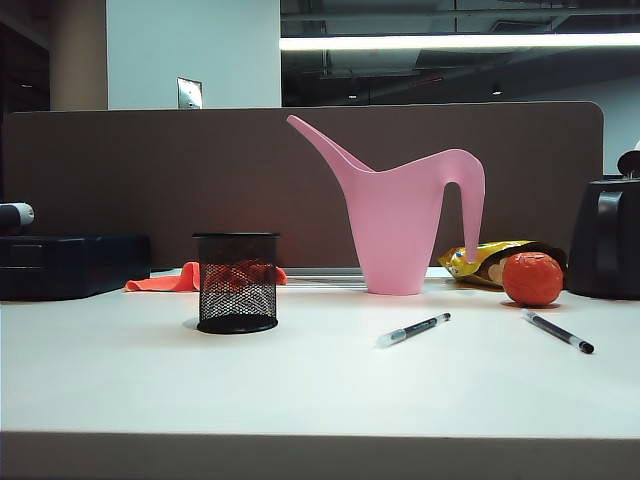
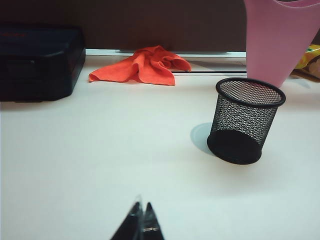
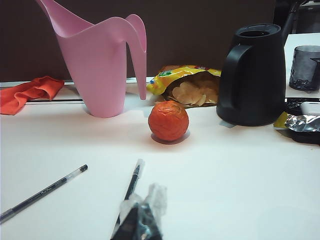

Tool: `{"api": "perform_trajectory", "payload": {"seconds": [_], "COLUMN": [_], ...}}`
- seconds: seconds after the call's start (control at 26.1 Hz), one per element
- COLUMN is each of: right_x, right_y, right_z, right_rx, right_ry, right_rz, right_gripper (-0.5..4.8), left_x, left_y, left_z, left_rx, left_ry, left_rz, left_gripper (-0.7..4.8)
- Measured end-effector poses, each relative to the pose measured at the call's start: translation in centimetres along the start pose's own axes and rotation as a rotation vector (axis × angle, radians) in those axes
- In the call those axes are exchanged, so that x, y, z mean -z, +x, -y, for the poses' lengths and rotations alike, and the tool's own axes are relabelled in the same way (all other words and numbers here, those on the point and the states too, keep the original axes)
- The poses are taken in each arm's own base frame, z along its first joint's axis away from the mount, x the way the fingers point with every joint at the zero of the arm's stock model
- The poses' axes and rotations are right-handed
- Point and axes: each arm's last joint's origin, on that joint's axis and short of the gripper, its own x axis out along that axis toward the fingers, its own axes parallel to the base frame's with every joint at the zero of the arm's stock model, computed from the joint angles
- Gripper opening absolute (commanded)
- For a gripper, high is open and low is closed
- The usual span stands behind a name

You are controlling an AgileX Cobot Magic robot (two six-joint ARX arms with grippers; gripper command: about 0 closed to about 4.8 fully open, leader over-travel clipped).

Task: Pick up a few water-based pens and put them in the pen basket.

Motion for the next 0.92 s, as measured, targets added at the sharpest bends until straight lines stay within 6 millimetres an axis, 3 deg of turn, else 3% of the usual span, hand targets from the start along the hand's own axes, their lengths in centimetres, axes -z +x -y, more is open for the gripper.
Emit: {"api": "perform_trajectory", "payload": {"seconds": [0.92], "right_x": [0.00], "right_y": [0.00], "right_z": [0.00], "right_rx": [0.000], "right_ry": [0.000], "right_rz": [0.000], "right_gripper": [-0.06], "left_x": [0.00], "left_y": [0.00], "left_z": [0.07], "left_rx": [0.023], "left_ry": [-0.001], "left_rz": [-0.001], "left_gripper": [-0.05]}}
